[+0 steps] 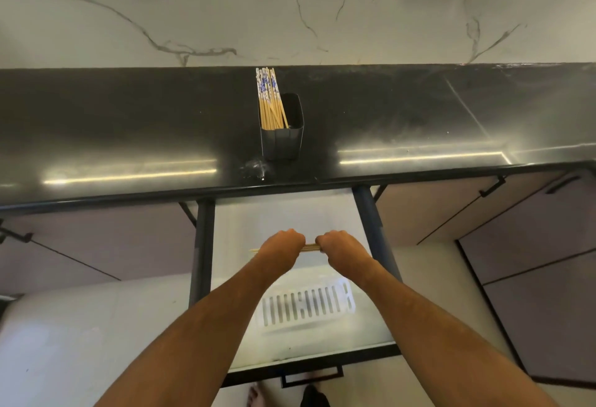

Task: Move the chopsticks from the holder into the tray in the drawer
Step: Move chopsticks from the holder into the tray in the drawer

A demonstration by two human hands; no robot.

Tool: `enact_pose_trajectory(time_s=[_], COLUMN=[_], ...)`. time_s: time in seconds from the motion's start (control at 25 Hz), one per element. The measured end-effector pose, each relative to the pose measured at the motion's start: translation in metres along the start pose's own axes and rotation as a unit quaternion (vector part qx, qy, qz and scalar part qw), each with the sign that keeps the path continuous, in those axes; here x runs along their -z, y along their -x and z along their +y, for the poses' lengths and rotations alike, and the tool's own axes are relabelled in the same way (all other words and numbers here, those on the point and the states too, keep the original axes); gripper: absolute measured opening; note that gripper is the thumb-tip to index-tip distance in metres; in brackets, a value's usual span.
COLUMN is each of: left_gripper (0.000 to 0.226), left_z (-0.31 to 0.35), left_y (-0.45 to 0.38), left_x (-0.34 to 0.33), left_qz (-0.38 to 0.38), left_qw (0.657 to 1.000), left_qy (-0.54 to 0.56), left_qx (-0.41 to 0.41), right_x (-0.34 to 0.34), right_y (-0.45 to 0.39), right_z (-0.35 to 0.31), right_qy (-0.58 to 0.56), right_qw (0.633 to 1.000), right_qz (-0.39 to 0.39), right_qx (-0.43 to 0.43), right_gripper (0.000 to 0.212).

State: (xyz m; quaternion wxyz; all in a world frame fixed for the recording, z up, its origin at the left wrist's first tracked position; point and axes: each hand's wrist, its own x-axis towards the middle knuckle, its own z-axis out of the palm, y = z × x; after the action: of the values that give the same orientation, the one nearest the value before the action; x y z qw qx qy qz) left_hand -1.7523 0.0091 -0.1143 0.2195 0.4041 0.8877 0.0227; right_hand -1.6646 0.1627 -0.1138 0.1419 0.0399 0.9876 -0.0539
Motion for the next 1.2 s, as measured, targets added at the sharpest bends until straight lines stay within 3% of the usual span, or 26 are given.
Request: enact_pose_trajectory(time_s=[0.32, 0.68, 1.2], left_gripper=[0.018, 0.024, 0.044], left_z=[0.01, 0.013, 0.001], left_y=[0.044, 0.054, 0.049], left_x=[-0.063, -0.118, -0.146], left_qz=[-0.017, -0.048, -0.001], left_qw=[0.997, 0.998, 0.994], left_qy=[-0.058, -0.032, 0.027], left_qx=[-0.036, 0.033, 0.106], right_x=[-0.062, -0.104, -0.129], right_y=[0.048, 0.041, 0.031], right_z=[-0.004, 0.0, 0.003], right_qy=[-0.006, 0.021, 0.005], right_qw=[0.998, 0.994, 0.995], right_qz=[-0.05, -0.077, -0.056], right_qx=[0.023, 0.078, 0.083], right_gripper=[0.038, 0.036, 0.035])
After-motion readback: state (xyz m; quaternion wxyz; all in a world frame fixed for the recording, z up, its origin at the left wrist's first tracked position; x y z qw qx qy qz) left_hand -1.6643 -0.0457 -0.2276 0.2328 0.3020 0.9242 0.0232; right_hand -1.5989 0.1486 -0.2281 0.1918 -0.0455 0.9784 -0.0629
